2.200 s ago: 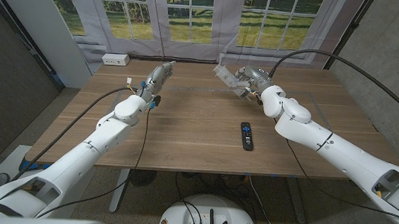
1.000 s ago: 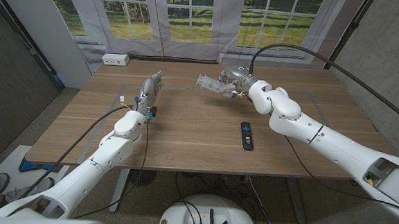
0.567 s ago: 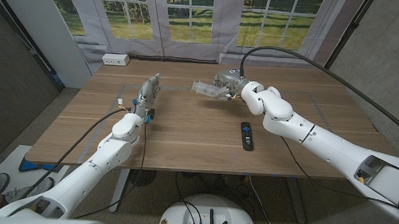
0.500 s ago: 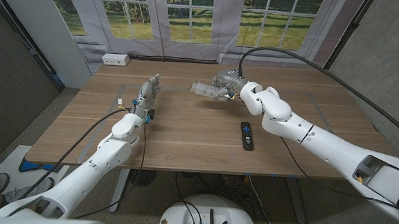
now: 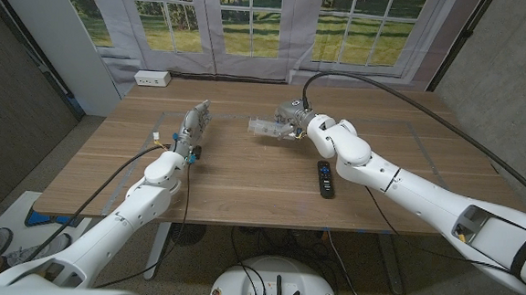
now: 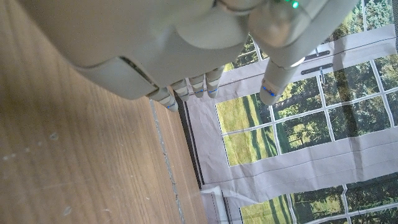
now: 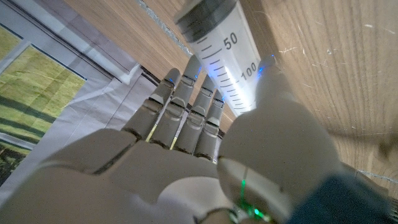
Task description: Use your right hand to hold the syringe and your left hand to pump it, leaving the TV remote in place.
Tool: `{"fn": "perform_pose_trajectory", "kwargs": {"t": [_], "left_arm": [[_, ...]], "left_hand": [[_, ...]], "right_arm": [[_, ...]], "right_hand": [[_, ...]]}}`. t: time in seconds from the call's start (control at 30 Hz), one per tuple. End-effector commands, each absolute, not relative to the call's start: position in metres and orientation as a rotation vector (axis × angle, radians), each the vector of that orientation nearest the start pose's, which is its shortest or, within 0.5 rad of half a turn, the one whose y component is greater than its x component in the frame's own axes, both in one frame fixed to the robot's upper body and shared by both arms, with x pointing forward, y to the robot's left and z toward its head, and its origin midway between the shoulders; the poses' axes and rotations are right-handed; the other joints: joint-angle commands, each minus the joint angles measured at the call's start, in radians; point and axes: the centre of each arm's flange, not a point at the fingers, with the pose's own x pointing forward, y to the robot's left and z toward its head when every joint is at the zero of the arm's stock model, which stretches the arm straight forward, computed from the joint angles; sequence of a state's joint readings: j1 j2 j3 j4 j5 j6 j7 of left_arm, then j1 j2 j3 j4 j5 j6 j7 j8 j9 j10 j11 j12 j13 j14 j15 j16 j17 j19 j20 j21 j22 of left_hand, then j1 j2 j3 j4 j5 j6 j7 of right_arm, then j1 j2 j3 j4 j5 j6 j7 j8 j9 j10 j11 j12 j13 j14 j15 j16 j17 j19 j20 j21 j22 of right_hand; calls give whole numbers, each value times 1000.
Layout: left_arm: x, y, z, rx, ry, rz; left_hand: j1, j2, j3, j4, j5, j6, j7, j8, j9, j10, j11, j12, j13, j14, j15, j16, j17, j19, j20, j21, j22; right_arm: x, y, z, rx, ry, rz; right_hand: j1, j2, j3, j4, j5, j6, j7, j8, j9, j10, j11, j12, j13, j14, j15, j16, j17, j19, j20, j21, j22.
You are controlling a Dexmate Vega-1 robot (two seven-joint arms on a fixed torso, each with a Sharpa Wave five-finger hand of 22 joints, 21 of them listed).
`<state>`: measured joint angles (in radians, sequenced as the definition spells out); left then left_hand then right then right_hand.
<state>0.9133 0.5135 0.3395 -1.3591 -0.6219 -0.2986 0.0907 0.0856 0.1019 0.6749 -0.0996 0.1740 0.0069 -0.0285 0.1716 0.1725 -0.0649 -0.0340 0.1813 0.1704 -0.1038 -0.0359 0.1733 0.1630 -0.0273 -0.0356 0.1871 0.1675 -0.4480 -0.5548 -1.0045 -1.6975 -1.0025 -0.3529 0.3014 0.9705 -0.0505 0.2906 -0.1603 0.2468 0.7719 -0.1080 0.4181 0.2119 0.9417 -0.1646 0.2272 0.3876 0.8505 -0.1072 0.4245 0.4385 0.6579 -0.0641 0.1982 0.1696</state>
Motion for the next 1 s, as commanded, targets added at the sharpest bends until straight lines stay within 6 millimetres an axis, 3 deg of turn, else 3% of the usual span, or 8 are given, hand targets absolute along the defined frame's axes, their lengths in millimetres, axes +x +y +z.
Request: {"fn": "perform_pose_trajectory", "kwargs": {"t": [0.03,0.37,1.0], "left_arm": [[644,304,-47,-69,-586,-114],[648,304,-46,-69,-584,-131],[655,305,-46,-75,-578,-132]], "left_hand": [[5,65,-3,2,-1,4,0,7,0,3,-2,6,2,2,-33,4,2,-4,-76,-1,2],[6,67,-4,2,-1,13,-2,10,0,11,-4,9,2,8,-35,5,2,-2,-72,1,2],[8,73,-4,4,0,19,0,11,0,16,-2,9,2,12,-33,5,3,-1,-67,2,2]], "right_arm": [[616,-38,22,-1926,-640,60],[622,-25,10,-1959,-621,89],[631,-19,8,-2001,-578,126]], "right_hand": [[126,130,-5,0,7,82,-86,4,3,30,-35,0,2,-4,-128,-5,5,-2,-67,0,3],[124,129,-7,0,7,84,-86,4,3,31,-35,-1,1,-6,-127,-8,7,-5,-67,-1,3],[104,120,-17,4,6,59,-83,-9,3,6,-30,-13,2,-27,-126,-26,9,-10,-64,-1,3]]}}
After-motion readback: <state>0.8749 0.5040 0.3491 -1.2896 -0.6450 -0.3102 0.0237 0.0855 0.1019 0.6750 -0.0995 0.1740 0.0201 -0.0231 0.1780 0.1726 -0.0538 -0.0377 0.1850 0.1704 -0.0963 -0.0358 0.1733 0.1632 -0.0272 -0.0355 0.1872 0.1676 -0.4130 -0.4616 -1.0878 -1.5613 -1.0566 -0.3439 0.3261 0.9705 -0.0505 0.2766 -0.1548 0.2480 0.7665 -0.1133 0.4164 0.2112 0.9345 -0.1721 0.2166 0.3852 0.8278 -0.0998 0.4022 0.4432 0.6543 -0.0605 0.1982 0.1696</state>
